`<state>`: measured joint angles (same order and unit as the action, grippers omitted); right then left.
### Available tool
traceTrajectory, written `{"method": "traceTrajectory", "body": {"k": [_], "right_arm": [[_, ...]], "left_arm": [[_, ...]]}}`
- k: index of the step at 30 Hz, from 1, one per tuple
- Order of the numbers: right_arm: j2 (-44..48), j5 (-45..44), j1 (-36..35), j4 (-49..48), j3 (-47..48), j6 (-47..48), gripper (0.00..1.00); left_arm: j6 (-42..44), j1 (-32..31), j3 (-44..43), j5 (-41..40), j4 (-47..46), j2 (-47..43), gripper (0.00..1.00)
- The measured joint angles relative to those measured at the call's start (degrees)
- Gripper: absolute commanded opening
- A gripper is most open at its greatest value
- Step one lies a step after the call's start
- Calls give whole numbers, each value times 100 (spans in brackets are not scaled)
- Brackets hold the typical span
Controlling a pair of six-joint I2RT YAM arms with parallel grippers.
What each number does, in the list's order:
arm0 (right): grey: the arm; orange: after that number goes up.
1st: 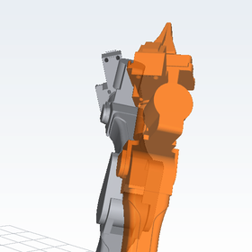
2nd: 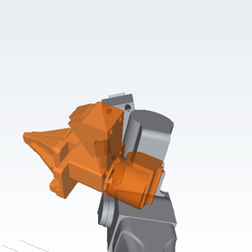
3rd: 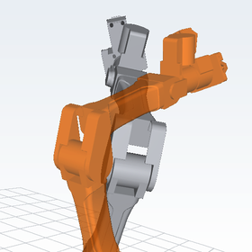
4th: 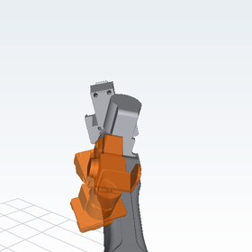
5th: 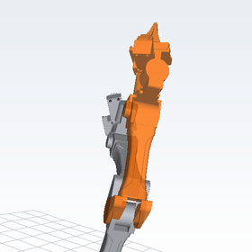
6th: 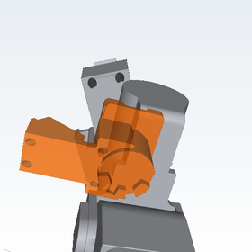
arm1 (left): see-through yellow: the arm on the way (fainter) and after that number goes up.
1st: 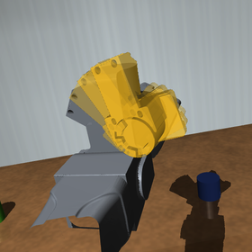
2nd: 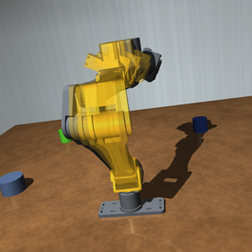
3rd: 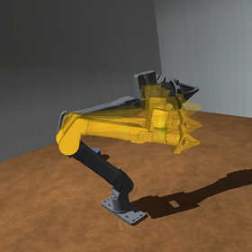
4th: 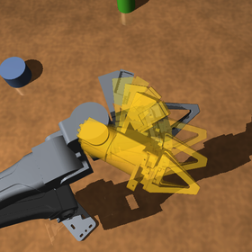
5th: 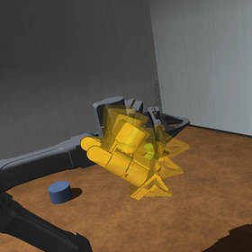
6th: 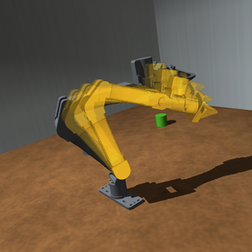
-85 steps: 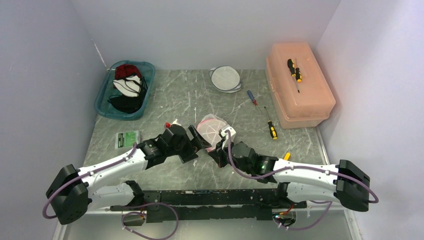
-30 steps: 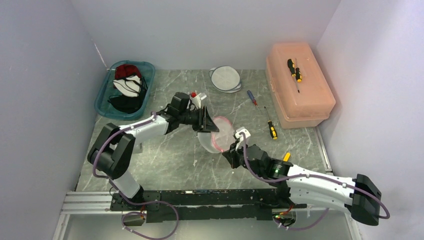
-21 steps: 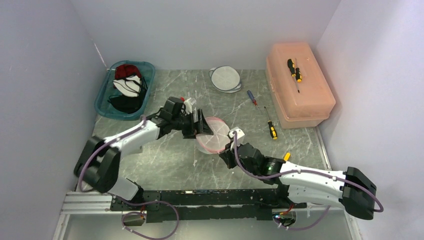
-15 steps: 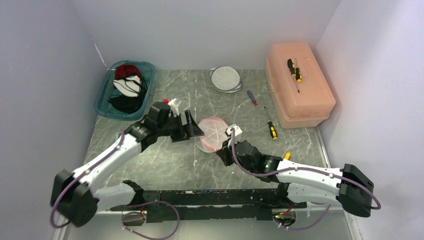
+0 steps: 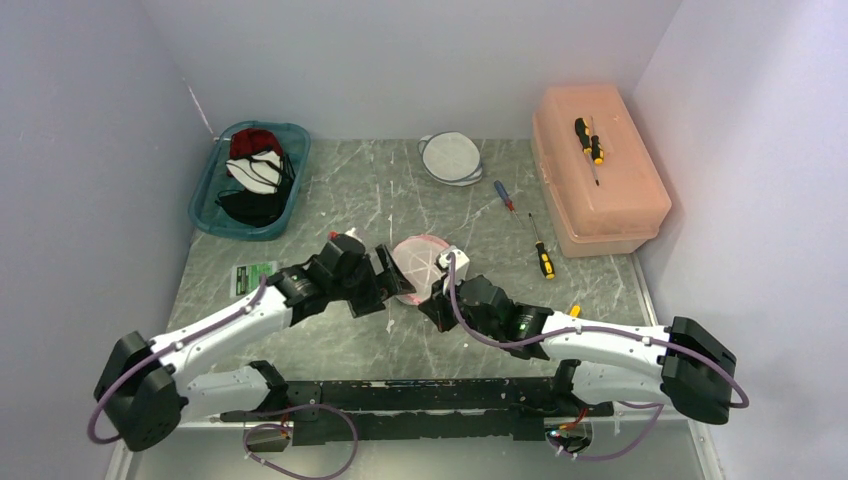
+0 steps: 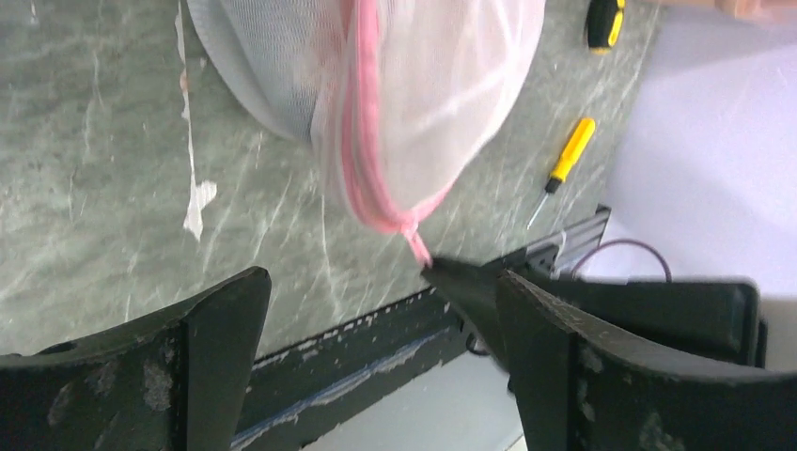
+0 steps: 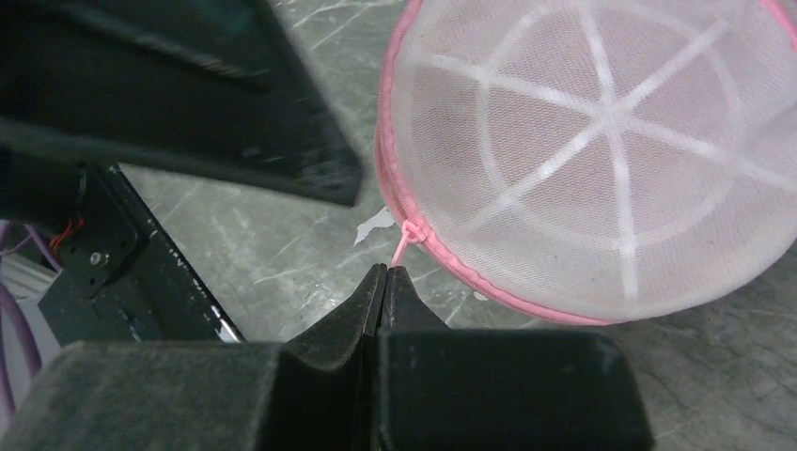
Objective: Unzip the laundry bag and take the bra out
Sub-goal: Unzip the laundry bag at the center of the board.
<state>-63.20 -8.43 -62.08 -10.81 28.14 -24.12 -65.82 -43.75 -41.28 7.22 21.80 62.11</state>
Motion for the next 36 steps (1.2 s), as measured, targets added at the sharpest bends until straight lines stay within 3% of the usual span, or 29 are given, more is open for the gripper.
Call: {"method": "traceTrajectory", "body": {"k": [7,13,17,29,36], "right_arm": [[68,245,0,-9,9,85,0],[168,297,0,-22,9,125,0],[236,275,0,-20,0,136,0],[730,-422,4,382,-310,-61,0],[1067,-826,452,844,-549,-304,0]], "left_arm": [[-251,0,-203,-177,-459,774,67],[-404,0,-205,-216,-754,1152,24],[-415,0,-208,-258,-872,1182,3],[-247,310,-225,-13,-1027,1154,3],[155,616,-225,579,-1327,1152,3]]}}
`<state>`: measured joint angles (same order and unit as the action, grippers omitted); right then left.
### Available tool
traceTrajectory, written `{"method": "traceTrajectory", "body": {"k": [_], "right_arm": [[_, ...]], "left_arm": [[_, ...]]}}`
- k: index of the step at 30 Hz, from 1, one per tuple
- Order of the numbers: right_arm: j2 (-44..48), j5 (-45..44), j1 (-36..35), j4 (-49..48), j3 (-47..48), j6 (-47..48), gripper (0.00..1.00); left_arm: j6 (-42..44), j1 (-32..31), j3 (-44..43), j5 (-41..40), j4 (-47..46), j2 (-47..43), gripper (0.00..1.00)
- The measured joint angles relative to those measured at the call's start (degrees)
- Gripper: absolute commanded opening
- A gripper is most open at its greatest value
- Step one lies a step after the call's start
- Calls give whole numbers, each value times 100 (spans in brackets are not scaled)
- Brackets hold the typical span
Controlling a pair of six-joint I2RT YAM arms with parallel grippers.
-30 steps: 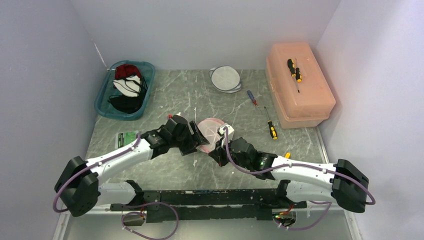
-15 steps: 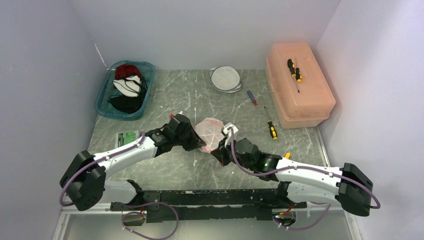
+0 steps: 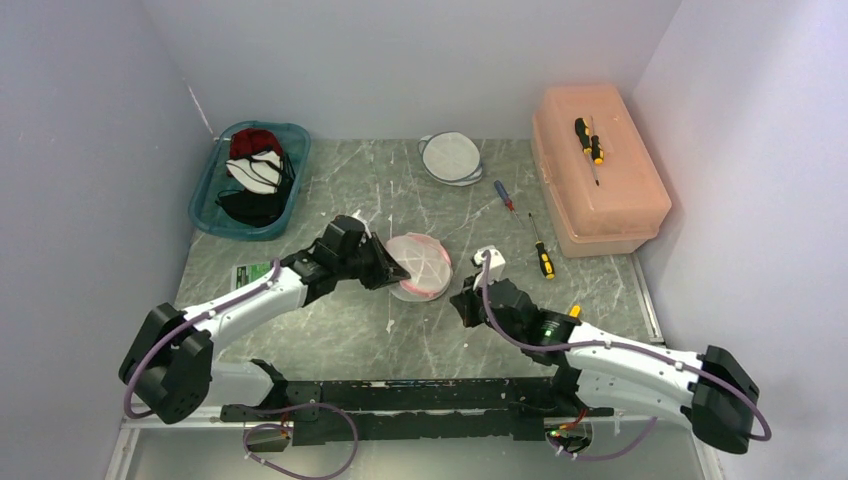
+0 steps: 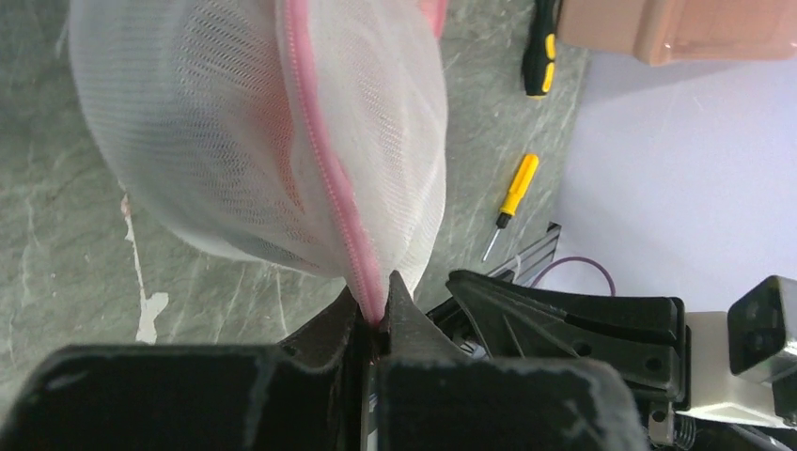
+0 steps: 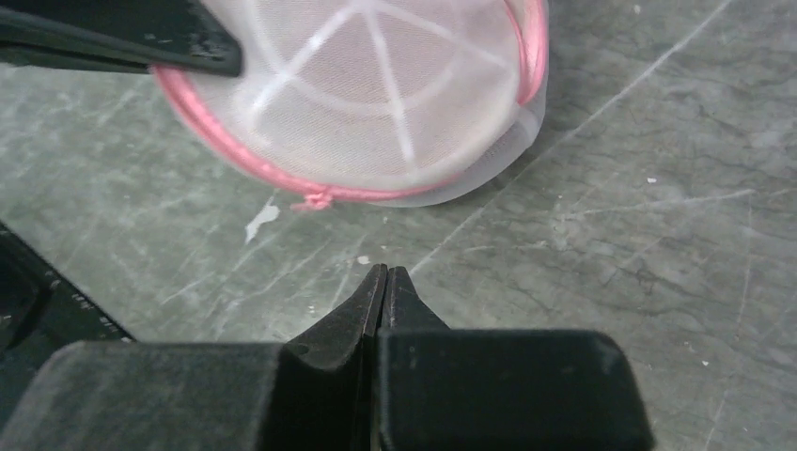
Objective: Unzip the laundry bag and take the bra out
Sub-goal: Unzip the laundry bag at the center of the board.
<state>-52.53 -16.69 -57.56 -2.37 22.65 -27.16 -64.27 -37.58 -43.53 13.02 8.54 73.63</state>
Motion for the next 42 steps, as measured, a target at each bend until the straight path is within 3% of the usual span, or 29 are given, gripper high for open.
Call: {"method": "traceTrajectory", "body": {"k": [4,12,13,16,20,26,32,42], "right_arm": [[603,55,-4,59,-31,168,0],[1198,70,-164,385,179,498,0],[1217,70,-164,409,179,485,8],[1196,92,-162,442,155,339,46],[1078,334,-105,90,-186,31,62],[719,1281,553,-826,-844,-468,68],[409,2350,1370,-2061,-1104,-935,73],[-428,3296,1646,-3342,-1161,-1609,73]], "left_arm": [[385,227,-122,496,-138,85,3],[1272,413,-1394,1567,-157,763,3],[1322,413,-1449,1626,-179,787,3],[1408,413,-1447,1757,-223,831,3],[1355,415,-1032,1790,-490,839,3],[1047,448,-306,1731,-629,839,3],[634,531,-151,1537,-704,835,3],[-470,678,494,1268,-1176,448,3]]}}
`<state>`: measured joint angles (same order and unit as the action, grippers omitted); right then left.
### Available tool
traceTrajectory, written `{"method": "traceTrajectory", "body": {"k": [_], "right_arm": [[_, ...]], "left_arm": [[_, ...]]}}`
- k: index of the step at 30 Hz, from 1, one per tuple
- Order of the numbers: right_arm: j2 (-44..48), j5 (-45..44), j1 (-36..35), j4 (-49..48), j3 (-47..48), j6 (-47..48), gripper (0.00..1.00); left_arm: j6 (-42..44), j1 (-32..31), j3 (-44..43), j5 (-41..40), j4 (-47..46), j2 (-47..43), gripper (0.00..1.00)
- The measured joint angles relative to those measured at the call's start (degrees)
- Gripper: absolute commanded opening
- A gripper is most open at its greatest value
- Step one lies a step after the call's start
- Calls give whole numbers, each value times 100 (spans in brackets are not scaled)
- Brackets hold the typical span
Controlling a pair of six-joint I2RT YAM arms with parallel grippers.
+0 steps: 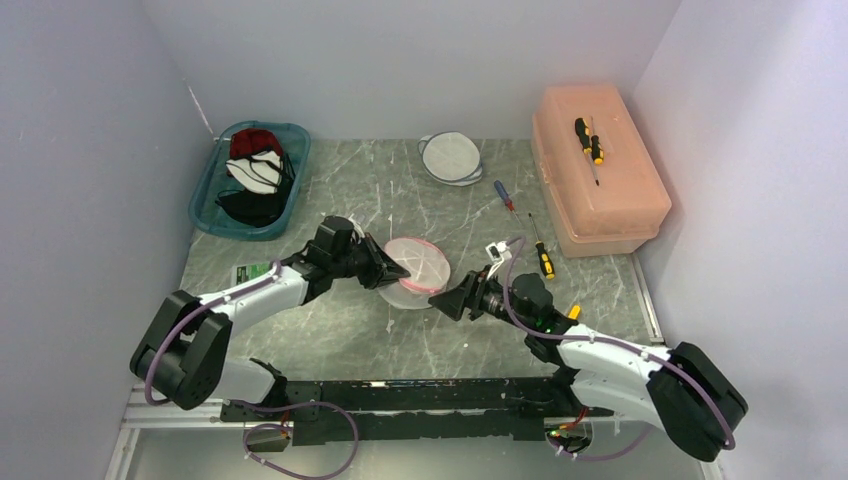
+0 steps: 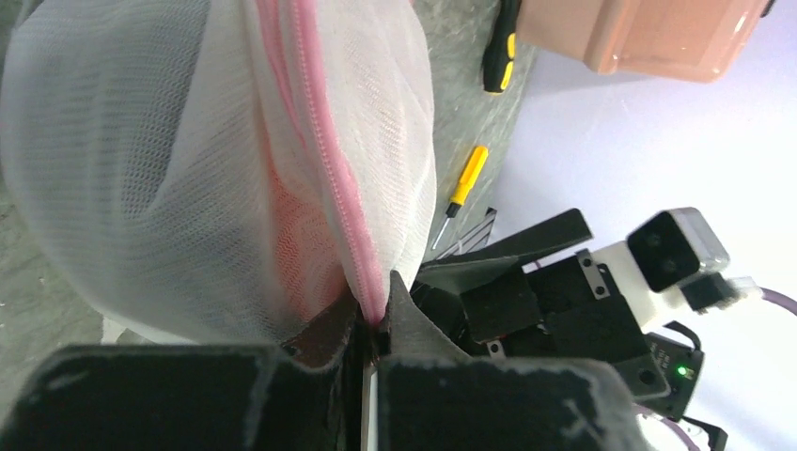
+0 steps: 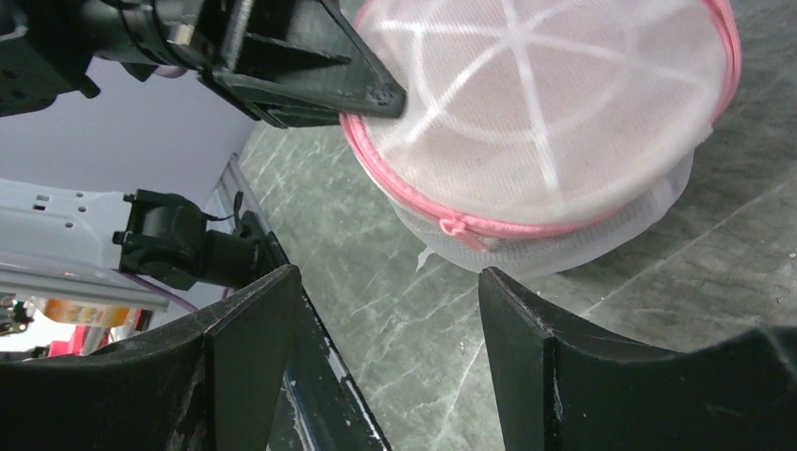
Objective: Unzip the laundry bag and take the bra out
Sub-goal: Unzip the laundry bag at the center of the board.
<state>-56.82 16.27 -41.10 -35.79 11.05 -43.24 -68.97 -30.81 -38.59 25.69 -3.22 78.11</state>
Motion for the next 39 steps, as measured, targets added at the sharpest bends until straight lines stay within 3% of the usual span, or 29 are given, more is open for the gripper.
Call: {"method": "traceTrajectory", "body": {"k": [23,39], "right_arm": [[-2293,710,337,-1899,24,-225,67],[-2063,737,409,-1950,146,-76,67]], "left_arm": [[-374,15,173,-52,-341,-103,3],[-369,42,170,-72,-339,-59,3]]}}
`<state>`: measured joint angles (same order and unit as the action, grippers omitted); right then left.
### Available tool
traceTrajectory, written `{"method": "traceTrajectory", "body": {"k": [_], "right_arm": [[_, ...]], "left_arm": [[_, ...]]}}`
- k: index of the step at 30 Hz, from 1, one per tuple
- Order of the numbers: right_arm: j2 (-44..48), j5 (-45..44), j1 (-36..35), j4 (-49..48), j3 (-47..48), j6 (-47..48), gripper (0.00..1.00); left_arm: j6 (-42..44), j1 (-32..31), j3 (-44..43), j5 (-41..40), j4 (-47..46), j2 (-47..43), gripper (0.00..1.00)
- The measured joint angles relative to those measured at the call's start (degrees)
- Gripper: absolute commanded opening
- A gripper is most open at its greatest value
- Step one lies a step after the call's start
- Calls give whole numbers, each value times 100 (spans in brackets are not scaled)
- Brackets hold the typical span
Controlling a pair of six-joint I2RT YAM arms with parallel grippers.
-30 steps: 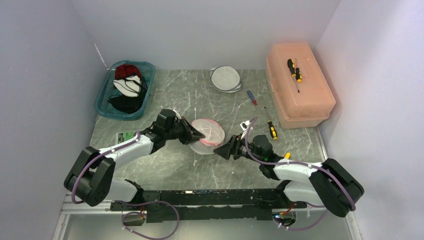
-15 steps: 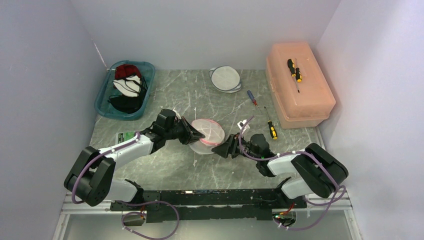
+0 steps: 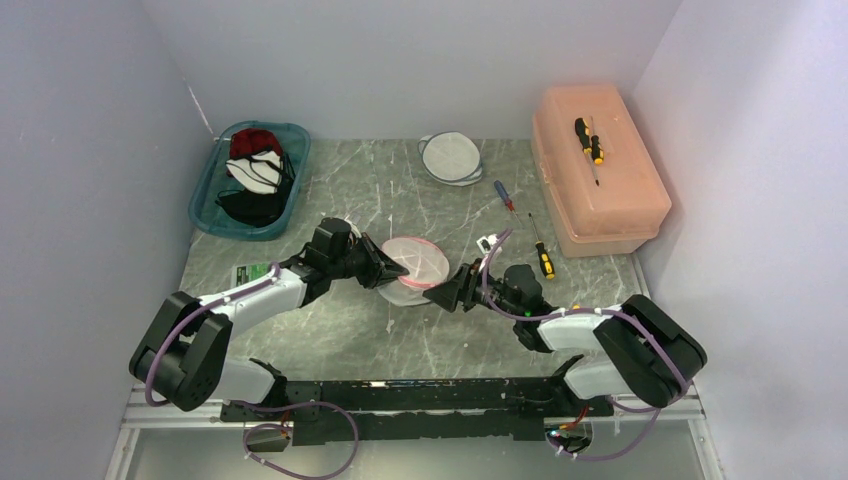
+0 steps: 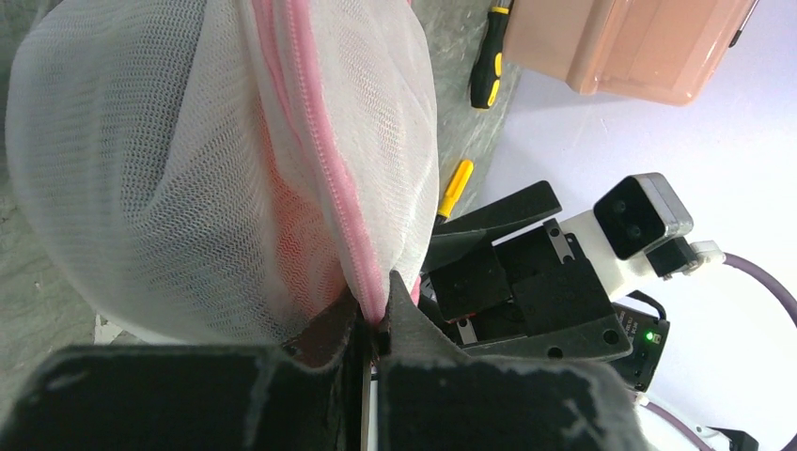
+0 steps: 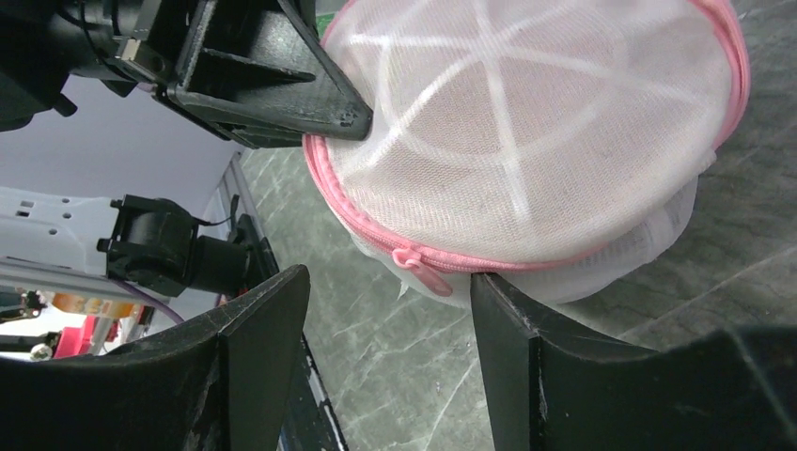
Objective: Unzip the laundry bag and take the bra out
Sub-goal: Unzip the laundry bag at the center of the board.
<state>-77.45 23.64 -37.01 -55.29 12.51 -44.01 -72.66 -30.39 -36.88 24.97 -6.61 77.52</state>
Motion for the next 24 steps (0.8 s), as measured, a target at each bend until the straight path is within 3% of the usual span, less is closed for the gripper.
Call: {"method": "traceTrajectory", "body": {"k": [8,24], "right_arm": [[90,37,22,39,9,52,65],[-173,245,74,-332,9,-125,33]], "left_arm": [[-2,0,2,4,-7,0,3],[-20,0,0,24,-87,0,3]]}}
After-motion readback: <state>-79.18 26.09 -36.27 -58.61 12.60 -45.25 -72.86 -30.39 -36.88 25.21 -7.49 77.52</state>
